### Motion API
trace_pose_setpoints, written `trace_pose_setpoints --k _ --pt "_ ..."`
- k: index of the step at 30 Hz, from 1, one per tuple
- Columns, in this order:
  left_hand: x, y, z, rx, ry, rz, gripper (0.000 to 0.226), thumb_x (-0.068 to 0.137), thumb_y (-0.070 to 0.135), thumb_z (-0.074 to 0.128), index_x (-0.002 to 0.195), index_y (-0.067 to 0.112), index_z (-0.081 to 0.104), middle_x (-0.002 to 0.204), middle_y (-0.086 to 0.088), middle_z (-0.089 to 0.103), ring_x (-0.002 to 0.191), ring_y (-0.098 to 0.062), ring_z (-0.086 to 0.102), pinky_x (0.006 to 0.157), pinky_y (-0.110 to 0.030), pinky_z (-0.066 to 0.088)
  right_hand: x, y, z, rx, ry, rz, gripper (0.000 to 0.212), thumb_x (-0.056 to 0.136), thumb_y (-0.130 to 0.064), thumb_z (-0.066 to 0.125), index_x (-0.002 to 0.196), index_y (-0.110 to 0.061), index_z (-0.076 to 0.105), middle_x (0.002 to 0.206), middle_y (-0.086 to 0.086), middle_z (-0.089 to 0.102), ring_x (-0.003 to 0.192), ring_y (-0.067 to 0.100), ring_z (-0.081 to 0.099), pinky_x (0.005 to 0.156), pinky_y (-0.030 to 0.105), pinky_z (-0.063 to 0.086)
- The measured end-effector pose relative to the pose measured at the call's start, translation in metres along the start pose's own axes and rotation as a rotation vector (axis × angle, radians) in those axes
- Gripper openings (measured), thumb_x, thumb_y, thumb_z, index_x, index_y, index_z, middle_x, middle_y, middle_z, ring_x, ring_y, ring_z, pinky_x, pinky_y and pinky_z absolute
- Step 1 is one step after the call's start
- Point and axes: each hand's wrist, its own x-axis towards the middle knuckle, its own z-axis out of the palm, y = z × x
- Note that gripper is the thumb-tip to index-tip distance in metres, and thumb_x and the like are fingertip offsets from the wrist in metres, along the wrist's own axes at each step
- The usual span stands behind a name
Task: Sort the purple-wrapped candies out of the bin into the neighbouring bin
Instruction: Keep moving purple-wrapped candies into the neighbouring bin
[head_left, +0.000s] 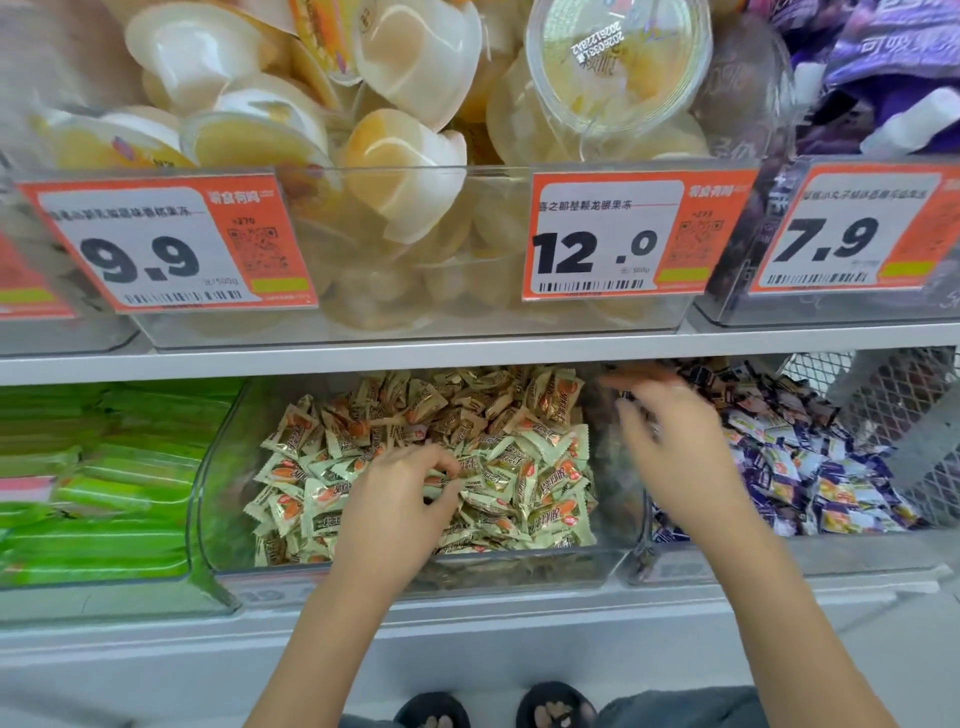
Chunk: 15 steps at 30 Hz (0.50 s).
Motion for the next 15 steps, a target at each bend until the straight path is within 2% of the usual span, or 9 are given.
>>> trace_pose_setpoints --k 1,3,5,6,7,8,10,13,15 --pt "0.001 -0.002 0.0 0.036 -0.013 -0.007 0.013 0.089 0.032 0.06 0.1 0.03 0.065 0.11 0.011 0.065 0.109 -0.012 0.054 0.098 -0.037 0.043 -0.001 -0.015 0.008 0.012 -0.054 -0.065 0.023 0.095 -0.011 0.051 0.111 -0.013 0.067 0.09 -0.004 0.058 0.081 0.007 0.052 0.065 0.007 0.028" --pt "0.004 -0.008 0.0 0.147 -0.079 -0.028 0.015 0.09 0.034 0.056 0.102 0.031 0.064 0.109 0.01 0.066 0.101 -0.013 0.056 0.09 -0.035 0.046 0.002 -0.044 0.031 0.057 -0.239 -0.177 0.029 0.096 -0.017 0.05 0.123 -0.022 0.062 0.104 -0.005 0.063 0.077 -0.01 0.046 0.07 0.0 0.028" --pt "0.006 -0.013 0.0 0.203 -0.145 -0.056 0.018 0.09 0.035 0.053 0.104 0.032 0.064 0.104 0.011 0.066 0.087 -0.011 0.057 0.076 -0.03 0.045 0.018 -0.066 0.058 0.09 -0.405 -0.253 0.032 0.097 -0.018 0.05 0.127 -0.026 0.059 0.117 -0.002 0.065 0.062 -0.013 0.045 0.063 0.001 0.033" --pt "0.007 -0.015 0.0 0.2 -0.156 -0.067 0.018 0.09 0.035 0.053 0.104 0.032 0.063 0.1 0.011 0.065 0.078 -0.009 0.056 0.067 -0.028 0.043 0.03 -0.075 0.071 0.094 -0.469 -0.261 0.032 0.097 -0.017 0.051 0.127 -0.025 0.059 0.121 -0.002 0.064 0.059 -0.012 0.046 0.061 0.006 0.037" --pt "0.007 -0.016 -0.001 0.194 -0.157 -0.076 0.018 0.09 0.035 0.052 0.103 0.031 0.063 0.095 0.011 0.064 0.067 -0.007 0.053 0.058 -0.026 0.039 0.042 -0.084 0.084 0.088 -0.529 -0.255 0.032 0.096 -0.016 0.053 0.126 -0.023 0.06 0.123 -0.001 0.063 0.068 -0.009 0.051 0.065 0.012 0.044" --pt "0.007 -0.017 -0.002 0.187 -0.154 -0.085 0.017 0.09 0.034 0.052 0.102 0.031 0.063 0.09 0.011 0.063 0.06 -0.005 0.05 0.052 -0.024 0.036 0.054 -0.09 0.096 0.064 -0.592 -0.245 0.03 0.094 -0.015 0.055 0.124 -0.02 0.061 0.124 0.0 0.061 0.085 0.001 0.059 0.076 0.018 0.048" --pt "0.007 -0.02 -0.005 0.166 -0.151 -0.106 0.015 0.091 0.033 0.053 0.101 0.031 0.064 0.089 0.011 0.065 0.054 -0.006 0.051 0.049 -0.023 0.038 0.072 -0.095 0.121 -0.025 -0.71 -0.239 0.031 0.091 -0.012 0.062 0.121 -0.016 0.061 0.124 0.002 0.06 0.108 0.017 0.059 0.09 0.026 0.048" --pt "0.007 -0.028 -0.01 0.112 -0.138 -0.145 0.012 0.092 0.032 0.054 0.099 0.03 0.064 0.075 0.008 0.062 0.042 -0.007 0.043 0.042 -0.023 0.03 0.081 -0.091 0.148 -0.118 -0.774 -0.241 0.037 0.085 -0.009 0.067 0.121 -0.013 0.059 0.123 0.005 0.058 0.109 0.02 0.058 0.086 0.024 0.047" --pt "0.007 -0.032 -0.012 0.068 -0.139 -0.169 0.01 0.092 0.029 0.056 0.099 0.029 0.063 0.077 0.007 0.062 0.039 -0.007 0.039 0.04 -0.023 0.026 0.083 -0.087 0.158 -0.138 -0.764 -0.25 0.031 0.084 -0.009 0.068 0.114 -0.013 0.062 0.118 0.006 0.059 0.105 0.02 0.058 0.078 0.021 0.043"
